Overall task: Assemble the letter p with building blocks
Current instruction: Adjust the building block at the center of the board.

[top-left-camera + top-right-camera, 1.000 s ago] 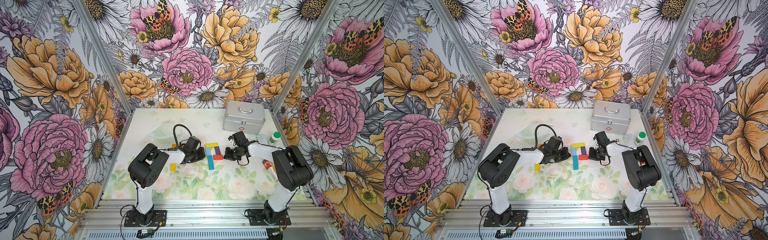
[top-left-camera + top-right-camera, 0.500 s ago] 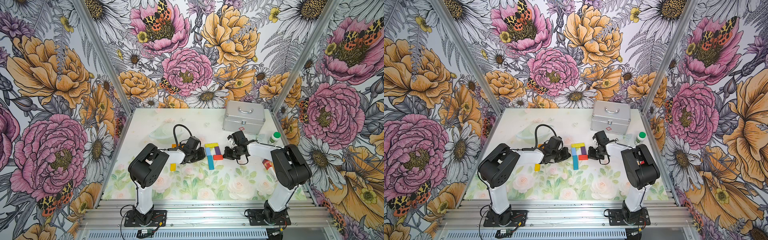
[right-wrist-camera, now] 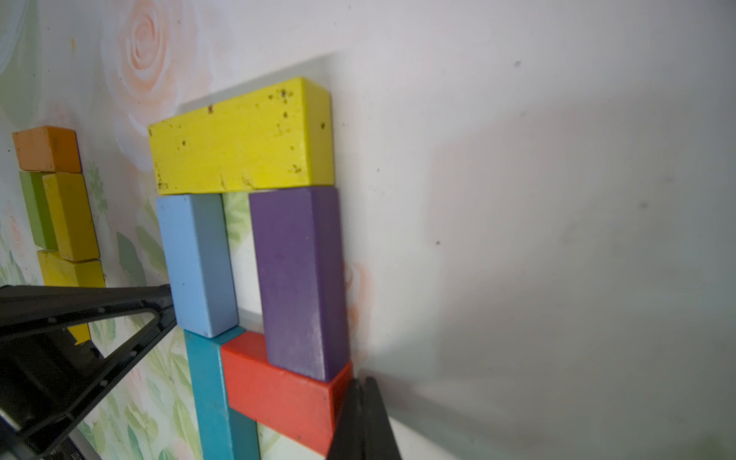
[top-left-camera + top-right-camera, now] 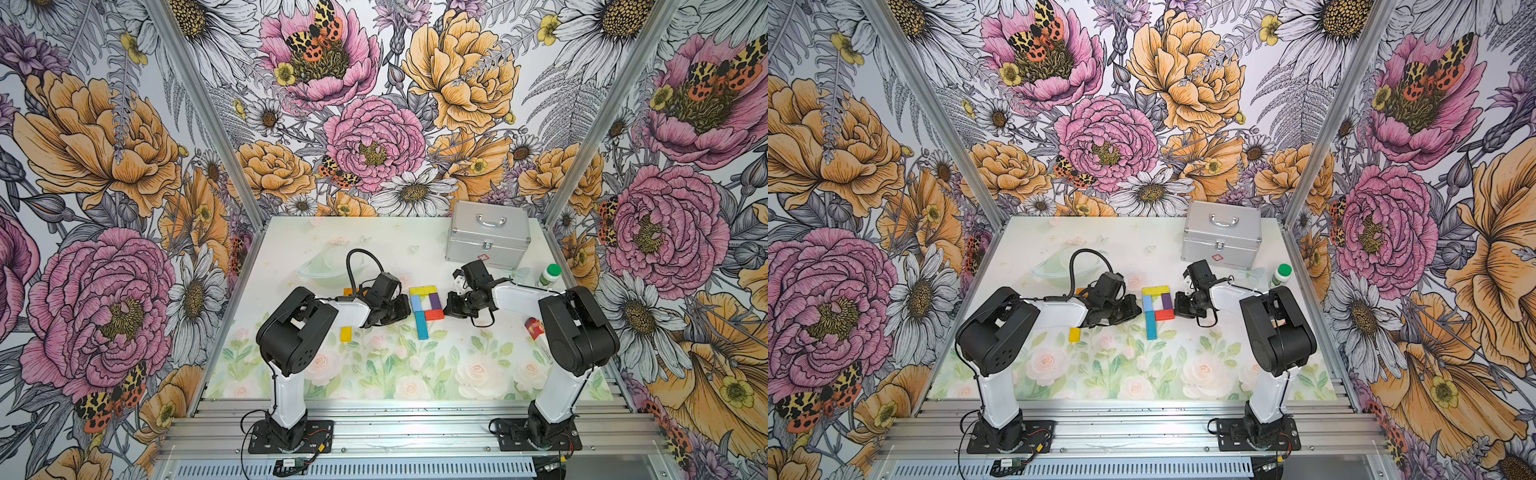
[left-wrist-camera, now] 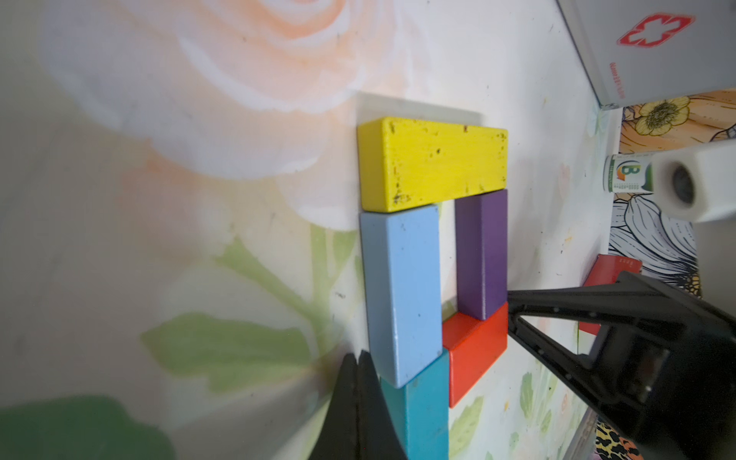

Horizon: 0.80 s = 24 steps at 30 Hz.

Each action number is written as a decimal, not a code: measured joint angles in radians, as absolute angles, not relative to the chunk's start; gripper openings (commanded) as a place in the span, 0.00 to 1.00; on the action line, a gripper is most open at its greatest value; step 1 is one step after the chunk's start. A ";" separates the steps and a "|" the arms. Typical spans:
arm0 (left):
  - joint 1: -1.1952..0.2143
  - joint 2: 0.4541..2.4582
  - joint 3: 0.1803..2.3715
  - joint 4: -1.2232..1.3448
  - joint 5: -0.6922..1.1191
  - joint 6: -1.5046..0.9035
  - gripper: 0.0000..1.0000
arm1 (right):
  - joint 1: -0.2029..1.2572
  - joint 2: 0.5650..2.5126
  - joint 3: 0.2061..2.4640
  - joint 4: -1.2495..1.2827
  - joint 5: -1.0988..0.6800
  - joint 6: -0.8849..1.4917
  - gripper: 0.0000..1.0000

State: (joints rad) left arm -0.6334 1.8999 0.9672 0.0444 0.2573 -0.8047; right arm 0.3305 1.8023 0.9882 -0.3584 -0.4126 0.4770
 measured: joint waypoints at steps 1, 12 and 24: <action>-0.633 1.900 0.967 0.044 0.258 -0.805 0.00 | 0.331 1.802 0.988 -0.358 -0.413 0.477 0.00; -0.633 1.900 0.967 0.044 0.261 -0.805 0.00 | 0.347 1.803 0.988 -0.358 -0.413 0.480 0.00; -0.627 1.884 0.953 0.035 0.242 -0.803 0.00 | 0.321 1.793 0.965 -0.330 -0.413 0.480 0.00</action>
